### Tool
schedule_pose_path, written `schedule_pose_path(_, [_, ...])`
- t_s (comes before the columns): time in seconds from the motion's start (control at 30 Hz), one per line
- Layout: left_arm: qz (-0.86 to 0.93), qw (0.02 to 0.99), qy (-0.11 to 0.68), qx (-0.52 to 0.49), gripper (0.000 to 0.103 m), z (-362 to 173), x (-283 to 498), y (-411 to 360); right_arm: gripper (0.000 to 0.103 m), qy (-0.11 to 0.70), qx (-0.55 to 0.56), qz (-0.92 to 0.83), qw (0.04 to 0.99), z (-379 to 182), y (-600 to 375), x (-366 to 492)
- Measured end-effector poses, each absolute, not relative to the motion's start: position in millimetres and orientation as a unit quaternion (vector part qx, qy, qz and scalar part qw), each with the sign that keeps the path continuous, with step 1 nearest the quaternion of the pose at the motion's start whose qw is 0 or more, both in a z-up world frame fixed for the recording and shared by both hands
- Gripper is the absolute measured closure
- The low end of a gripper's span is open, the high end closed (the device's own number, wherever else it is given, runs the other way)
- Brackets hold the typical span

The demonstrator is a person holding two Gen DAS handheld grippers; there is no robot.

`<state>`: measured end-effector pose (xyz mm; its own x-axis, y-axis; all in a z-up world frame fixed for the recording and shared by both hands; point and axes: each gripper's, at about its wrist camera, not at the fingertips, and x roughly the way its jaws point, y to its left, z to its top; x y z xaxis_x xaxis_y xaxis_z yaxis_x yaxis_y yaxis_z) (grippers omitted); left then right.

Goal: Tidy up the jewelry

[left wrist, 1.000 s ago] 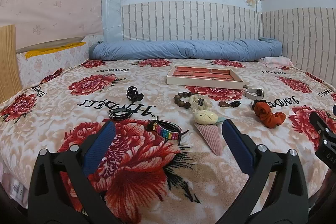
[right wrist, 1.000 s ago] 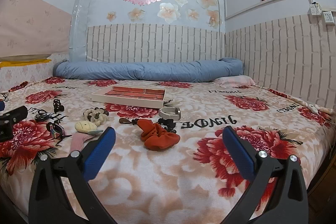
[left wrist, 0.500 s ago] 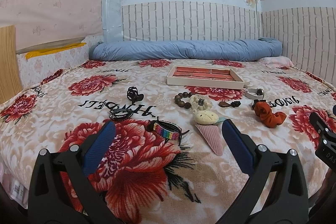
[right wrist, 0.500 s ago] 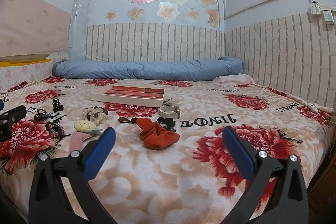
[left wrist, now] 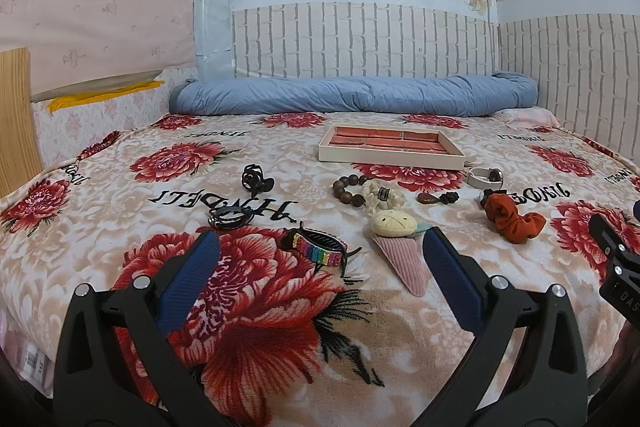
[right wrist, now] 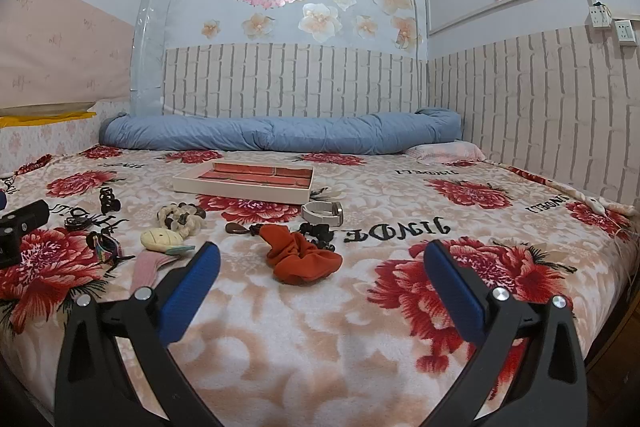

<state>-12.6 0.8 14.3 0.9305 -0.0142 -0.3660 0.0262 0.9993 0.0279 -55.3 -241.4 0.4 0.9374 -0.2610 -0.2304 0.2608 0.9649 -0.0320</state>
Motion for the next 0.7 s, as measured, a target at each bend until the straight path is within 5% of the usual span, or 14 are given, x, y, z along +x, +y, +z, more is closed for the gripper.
schedule_pose_path(0.7, [-0.013,0.968,0.25,0.026,0.005,-8,31,7,0.004,0.162,-0.005,-0.135,0.978,-18,-239,-13])
